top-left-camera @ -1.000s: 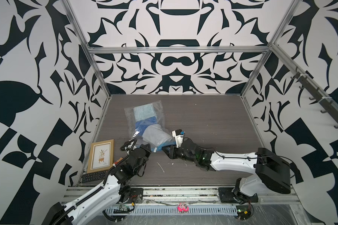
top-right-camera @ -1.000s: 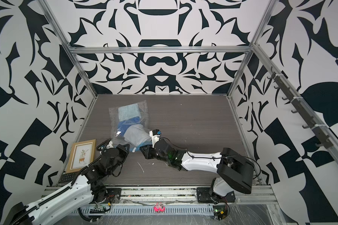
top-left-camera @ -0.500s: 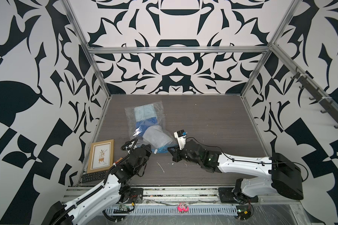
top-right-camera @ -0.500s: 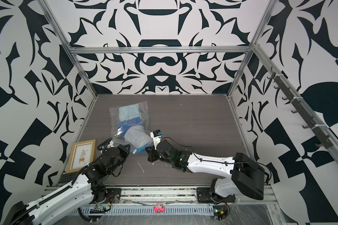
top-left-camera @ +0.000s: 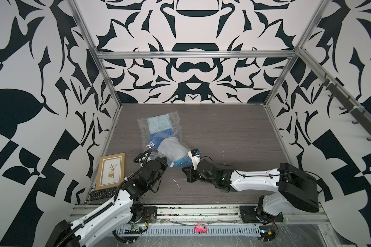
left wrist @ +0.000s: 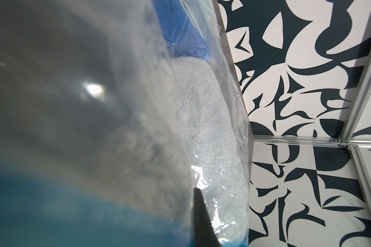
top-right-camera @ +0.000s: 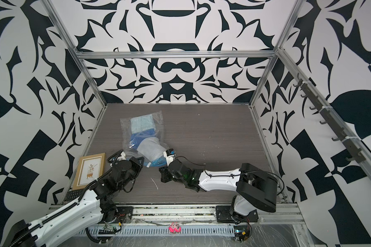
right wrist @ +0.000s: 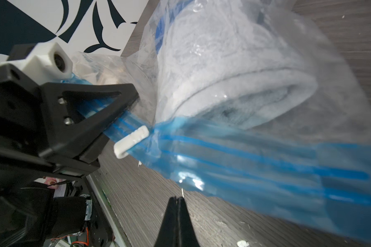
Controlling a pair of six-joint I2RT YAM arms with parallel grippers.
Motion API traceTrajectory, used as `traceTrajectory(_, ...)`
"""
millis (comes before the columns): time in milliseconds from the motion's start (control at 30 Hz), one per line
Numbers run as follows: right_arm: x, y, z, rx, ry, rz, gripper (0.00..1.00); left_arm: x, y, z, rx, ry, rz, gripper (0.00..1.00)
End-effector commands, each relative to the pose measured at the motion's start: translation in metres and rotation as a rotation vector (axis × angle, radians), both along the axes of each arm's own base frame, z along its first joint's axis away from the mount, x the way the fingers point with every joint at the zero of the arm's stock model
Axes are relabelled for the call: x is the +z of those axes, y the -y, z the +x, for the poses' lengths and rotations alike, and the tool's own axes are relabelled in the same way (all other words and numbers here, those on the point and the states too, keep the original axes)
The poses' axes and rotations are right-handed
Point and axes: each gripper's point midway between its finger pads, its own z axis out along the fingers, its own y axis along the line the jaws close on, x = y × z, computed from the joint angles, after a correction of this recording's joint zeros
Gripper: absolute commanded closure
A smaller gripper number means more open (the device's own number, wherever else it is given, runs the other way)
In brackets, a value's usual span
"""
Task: Place the folded towel into the vacuum bag
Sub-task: Adjust the vacuum bag at the center of the board.
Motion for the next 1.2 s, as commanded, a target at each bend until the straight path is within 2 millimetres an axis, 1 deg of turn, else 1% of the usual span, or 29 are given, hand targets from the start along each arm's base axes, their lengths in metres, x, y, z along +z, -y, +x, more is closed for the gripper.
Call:
traceTrajectory(0,0.033,-0.009,0.014,-0.062,0.059,0.106,1.00,0.020,0.010,0.004,-0.033,0.036,-0.041,1.00)
traceTrajectory(133,0.045,-0.006,0.017,-0.083,0.081,0.129,1.00,0.016,0.009,0.001,-0.037,0.028,-0.040,1.00)
traceTrajectory(167,0.048,-0.001,0.022,-0.118,0.097,0.126,1.00,0.015,0.009,0.001,-0.035,0.027,-0.042,1.00)
traceTrajectory(200,0.050,0.001,0.022,-0.121,0.099,0.130,1.00,0.015,0.008,0.000,-0.034,0.026,-0.041,1.00)
traceTrajectory(400,0.049,0.001,0.025,-0.135,0.100,0.110,1.00,0.015,0.010,0.001,-0.043,0.025,-0.046,1.00)
traceTrajectory(500,0.057,0.010,0.029,-0.175,0.113,0.108,0.82,0.022,0.011,0.001,-0.054,0.045,-0.044,1.00)
traceTrajectory(533,0.064,0.016,0.030,-0.192,0.121,0.114,0.74,0.027,0.011,0.001,-0.067,0.060,-0.029,1.00)
traceTrajectory(567,0.071,0.022,0.030,-0.207,0.129,0.115,0.68,0.034,0.010,0.002,-0.081,0.072,-0.008,1.00)
traceTrajectory(667,0.090,0.048,0.032,-0.259,0.141,0.098,0.54,0.059,0.004,0.005,-0.126,0.120,0.044,1.00)
traceTrajectory(700,0.094,0.057,0.034,-0.278,0.138,0.092,0.50,0.064,0.002,0.006,-0.130,0.123,0.041,1.00)
traceTrajectory(767,0.097,0.076,0.037,-0.326,0.105,0.087,0.35,0.074,0.000,0.012,-0.146,0.135,-0.002,1.00)
traceTrajectory(833,0.094,0.095,0.041,-0.374,0.050,0.097,0.19,0.081,0.000,0.017,-0.169,0.138,-0.054,1.00)
traceTrajectory(900,0.092,0.109,0.046,-0.409,-0.005,0.149,0.18,0.088,0.003,0.022,-0.192,0.137,-0.090,1.00)
traceTrajectory(967,0.093,0.118,0.052,-0.420,-0.053,0.219,0.18,0.098,0.010,0.025,-0.231,0.148,-0.104,1.00)
traceTrajectory(1033,0.099,0.116,0.053,-0.385,-0.087,0.263,0.17,0.113,0.017,0.028,-0.276,0.174,-0.097,1.00)
traceTrajectory(1067,0.106,0.113,0.055,-0.372,-0.086,0.280,0.12,0.121,0.022,0.029,-0.304,0.189,-0.086,1.00)
traceTrajectory(1167,0.121,0.099,0.058,-0.327,-0.090,0.305,0.12,0.137,0.027,0.033,-0.335,0.210,-0.065,1.00)
